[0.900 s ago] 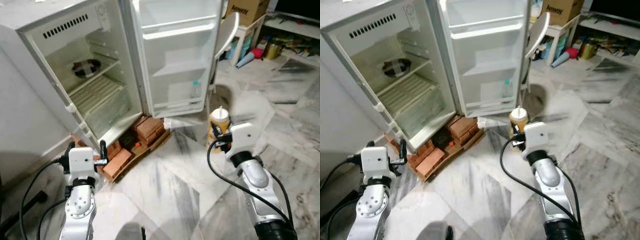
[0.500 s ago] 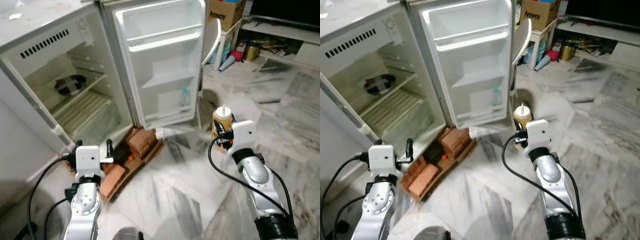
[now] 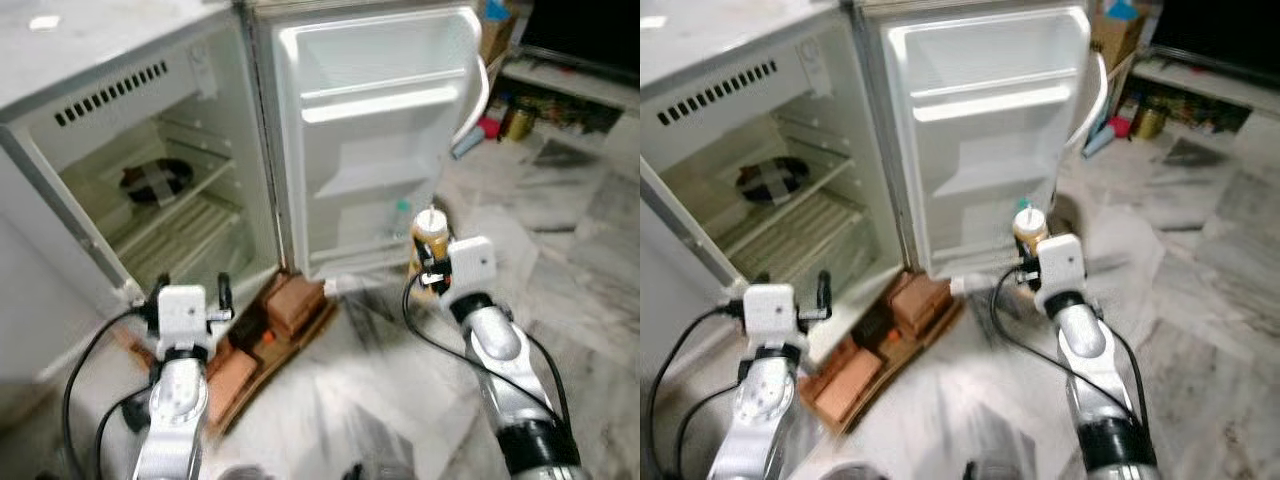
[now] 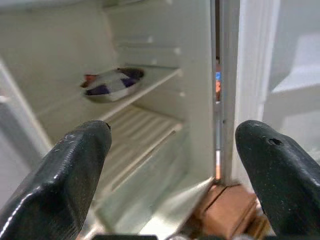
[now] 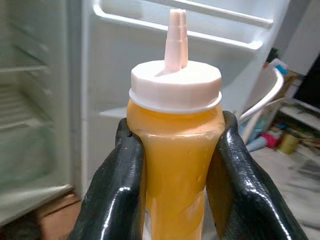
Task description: Restocking fridge
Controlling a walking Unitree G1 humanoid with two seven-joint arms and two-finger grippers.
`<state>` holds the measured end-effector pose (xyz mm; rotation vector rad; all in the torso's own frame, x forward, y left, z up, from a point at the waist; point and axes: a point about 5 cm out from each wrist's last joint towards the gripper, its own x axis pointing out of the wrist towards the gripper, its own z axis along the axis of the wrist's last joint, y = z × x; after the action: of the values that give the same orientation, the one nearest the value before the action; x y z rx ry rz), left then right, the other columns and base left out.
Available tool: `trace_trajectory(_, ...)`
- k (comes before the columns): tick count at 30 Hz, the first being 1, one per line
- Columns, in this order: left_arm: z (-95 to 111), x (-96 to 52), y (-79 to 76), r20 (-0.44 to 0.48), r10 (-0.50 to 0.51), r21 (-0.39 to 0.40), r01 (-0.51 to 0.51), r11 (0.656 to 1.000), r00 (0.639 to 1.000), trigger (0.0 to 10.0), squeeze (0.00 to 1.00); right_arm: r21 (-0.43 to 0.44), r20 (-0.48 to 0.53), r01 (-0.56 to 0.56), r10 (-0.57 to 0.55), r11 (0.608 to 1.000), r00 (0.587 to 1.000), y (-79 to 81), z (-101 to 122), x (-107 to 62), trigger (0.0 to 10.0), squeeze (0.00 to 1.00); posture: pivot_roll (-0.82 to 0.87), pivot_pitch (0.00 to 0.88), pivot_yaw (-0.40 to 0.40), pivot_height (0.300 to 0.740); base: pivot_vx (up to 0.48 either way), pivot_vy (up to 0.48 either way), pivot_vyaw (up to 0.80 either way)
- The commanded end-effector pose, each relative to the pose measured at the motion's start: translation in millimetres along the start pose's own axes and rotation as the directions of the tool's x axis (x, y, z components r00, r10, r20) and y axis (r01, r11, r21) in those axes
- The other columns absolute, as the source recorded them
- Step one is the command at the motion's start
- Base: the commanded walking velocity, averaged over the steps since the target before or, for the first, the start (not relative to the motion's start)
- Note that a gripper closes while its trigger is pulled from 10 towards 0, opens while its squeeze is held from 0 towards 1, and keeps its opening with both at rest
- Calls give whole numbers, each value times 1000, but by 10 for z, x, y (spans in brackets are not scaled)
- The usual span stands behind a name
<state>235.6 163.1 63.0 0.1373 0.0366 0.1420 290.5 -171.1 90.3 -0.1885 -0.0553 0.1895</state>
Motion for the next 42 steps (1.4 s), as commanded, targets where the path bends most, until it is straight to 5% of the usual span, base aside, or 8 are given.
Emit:
trace_trajectory(1,0,-13,103,6,43,28,-43,999,999,10000,0,7,34,-20,20,1000,999,75,83,78,10000,0,123,17,-79,740,0,0,0)
trace_trajectory(6,30,-42,131,28,39,43,-40,998,999,10000,0,12,43,-44,43,999,998,173,123,173,10000,0,137,23,-82,740,0,0,0)
trace_trajectory(28,87,35,-106,44,-90,54,88,995,995,10000,0,10,42,33,-34,999,999,94,111,183,10000,0,95,49,-28,740,385,0,0)
trace_trajectory(42,61,-17,-113,32,-97,56,95,994,995,10000,0,9,38,16,-16,1000,999,162,92,184,10000,0,96,62,-30,740,343,-292,0)
